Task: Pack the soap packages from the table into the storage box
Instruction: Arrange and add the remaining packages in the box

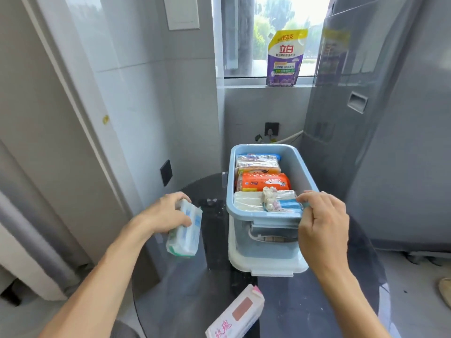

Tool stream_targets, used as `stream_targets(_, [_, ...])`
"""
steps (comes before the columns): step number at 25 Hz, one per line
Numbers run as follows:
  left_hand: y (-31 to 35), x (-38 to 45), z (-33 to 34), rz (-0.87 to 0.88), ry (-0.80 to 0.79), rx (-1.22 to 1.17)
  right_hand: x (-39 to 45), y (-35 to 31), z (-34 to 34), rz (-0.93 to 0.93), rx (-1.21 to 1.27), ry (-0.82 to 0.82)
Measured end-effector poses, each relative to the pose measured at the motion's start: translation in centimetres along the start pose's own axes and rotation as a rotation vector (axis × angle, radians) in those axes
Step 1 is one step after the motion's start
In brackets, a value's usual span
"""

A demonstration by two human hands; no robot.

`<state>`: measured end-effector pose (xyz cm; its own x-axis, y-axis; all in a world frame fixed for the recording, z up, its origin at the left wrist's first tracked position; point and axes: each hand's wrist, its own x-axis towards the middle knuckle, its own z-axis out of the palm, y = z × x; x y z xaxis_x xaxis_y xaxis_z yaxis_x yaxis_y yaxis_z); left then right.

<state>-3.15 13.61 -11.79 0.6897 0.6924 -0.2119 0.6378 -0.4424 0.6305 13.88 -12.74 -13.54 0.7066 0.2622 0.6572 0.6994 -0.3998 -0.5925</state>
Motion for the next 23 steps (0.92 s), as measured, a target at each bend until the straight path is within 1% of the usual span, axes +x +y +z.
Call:
stream_targets(2, [1.6, -0.3, -0.4, 0.142, 0.17, -0.235, 0.4, 0.0, -0.2, -0.041, -0.016, 0.0])
stream_targets(4, [3.7, -0.8, -0.2, 0.305, 0.295, -0.544, 0.9, -0.6, -0.4, -0.089, -0.002, -0.015])
stream_targets(5, [4.7, -0.9, -0.2, 0.376, 0.316, -0.694, 1.3, -1.2, -0.5, -0.106, 0.042, -0.036])
stream_targets(6, [5.8, -0.9, -0.4, 0.434, 0.309, -0.796, 2.0, -1.8, -0.5, -0.091, 0.138, -0.087])
stream_targets(7, [6.8, -1.0, -0.4, 0.483, 0.293, -0.83, 2.8, -2.7, -0.6, -0.038, 0.268, -0.182])
stream_targets(9, [8.6, -0.8, -0.2, 0.57, 0.271, -0.77, 5.1, -4.3, -0.6, 0.094, 0.494, -0.415])
stream_targets(10, [9.3, -0.7, -0.1, 0.601, 0.274, -0.726, 6.2, -4.7, -0.5, 0.122, 0.508, -0.498])
stream_targets(12, [10.8, -0.2, 0.0, 0.65, 0.301, -0.655, 8.1, -5.2, -0.3, 0.104, 0.424, -0.629])
stream_targets(14, [11.8, 0.0, 0.1, 0.707, 0.322, -0.631, 9.1, -5.3, 0.4, 0.088, 0.43, -0.732])
stream_targets(15, [12.3, 0.1, 0.1, 0.738, 0.318, -0.666, 9.4, -5.3, 0.8, 0.086, 0.49, -0.746])
stream_targets(16, [13.1, 0.3, 0.1, 0.762, 0.293, -0.748, 9.6, -5.2, 1.1, 0.096, 0.583, -0.739])
stream_targets(18, [15.0, 0.9, 0.6, 0.773, 0.19, -0.942, 10.1, -4.8, 1.5, 0.156, 0.8, -0.687])
stream_targets(19, [15.9, 1.3, 1.2, 0.777, 0.171, -0.955, 10.3, -4.4, 1.4, 0.183, 0.859, -0.649])
stream_targets(20, [16.6, 1.7, 1.8, 0.776, 0.177, -0.895, 10.6, -4.0, 1.2, 0.214, 0.859, -0.607])
stream_targets(21, [16.8, 2.1, 2.6, 0.757, 0.194, -0.774, 10.9, -3.6, 1.0, 0.264, 0.82, -0.55])
stream_targets(22, [16.6, 2.5, 3.4, 0.721, 0.218, -0.589, 11.2, -2.9, 0.8, 0.335, 0.735, -0.47])
stream_targets(23, [15.9, 3.1, 4.3, 0.674, 0.21, -0.35, 11.6, -2.0, 0.7, 0.399, 0.596, -0.383])
